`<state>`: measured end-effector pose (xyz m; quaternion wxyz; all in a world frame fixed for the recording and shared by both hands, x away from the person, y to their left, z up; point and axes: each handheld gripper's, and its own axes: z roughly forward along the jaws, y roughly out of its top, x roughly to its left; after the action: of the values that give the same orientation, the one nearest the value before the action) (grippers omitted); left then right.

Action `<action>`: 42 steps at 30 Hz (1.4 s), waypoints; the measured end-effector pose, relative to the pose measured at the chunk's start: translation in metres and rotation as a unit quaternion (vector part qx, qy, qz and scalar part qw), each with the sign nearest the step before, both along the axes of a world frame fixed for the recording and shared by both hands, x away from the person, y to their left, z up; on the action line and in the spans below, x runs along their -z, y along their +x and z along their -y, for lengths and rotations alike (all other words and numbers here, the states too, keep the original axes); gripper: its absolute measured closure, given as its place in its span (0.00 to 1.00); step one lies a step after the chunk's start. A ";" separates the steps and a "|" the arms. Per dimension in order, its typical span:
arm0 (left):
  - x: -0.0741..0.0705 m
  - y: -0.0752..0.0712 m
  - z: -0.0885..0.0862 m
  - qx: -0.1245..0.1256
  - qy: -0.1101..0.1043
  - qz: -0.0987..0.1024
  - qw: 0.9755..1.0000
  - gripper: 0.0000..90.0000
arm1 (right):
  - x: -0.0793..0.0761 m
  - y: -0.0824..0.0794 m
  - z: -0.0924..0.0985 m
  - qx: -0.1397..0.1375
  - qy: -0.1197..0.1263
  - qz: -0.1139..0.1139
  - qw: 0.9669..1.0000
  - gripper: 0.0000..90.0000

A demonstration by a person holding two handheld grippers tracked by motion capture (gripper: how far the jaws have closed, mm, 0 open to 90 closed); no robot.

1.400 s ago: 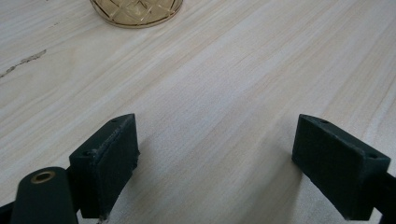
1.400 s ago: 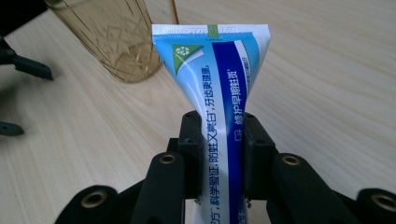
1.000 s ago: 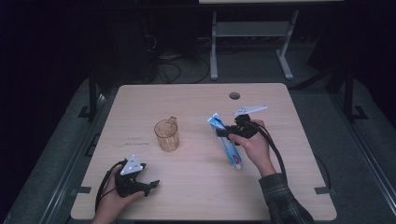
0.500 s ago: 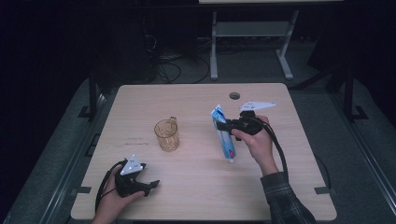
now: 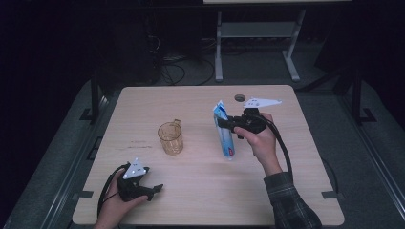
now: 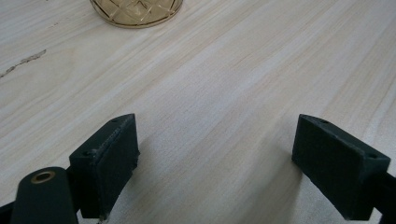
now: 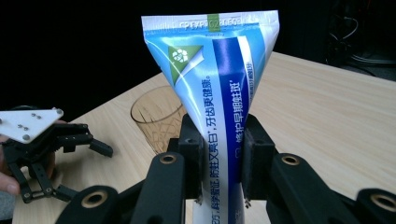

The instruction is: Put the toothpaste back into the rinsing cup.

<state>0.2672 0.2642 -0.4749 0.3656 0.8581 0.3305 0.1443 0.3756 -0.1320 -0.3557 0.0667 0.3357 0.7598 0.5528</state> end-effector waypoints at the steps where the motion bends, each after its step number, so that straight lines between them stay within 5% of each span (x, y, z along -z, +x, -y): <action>1: 0.000 0.000 0.000 0.000 -0.001 0.000 1.000 0.15 | -0.002 0.000 -0.001 -0.001 -0.001 0.002 1.000 0.81; 42: 0.000 -0.001 0.001 0.004 -0.004 0.000 1.000 0.15 | -0.064 0.033 -0.077 -0.050 -0.001 0.043 0.998 0.81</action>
<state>0.2663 0.2632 -0.4752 0.3696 0.8580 0.3275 0.1412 0.4086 -0.0550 -0.2920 0.0721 0.2731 0.7724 0.5688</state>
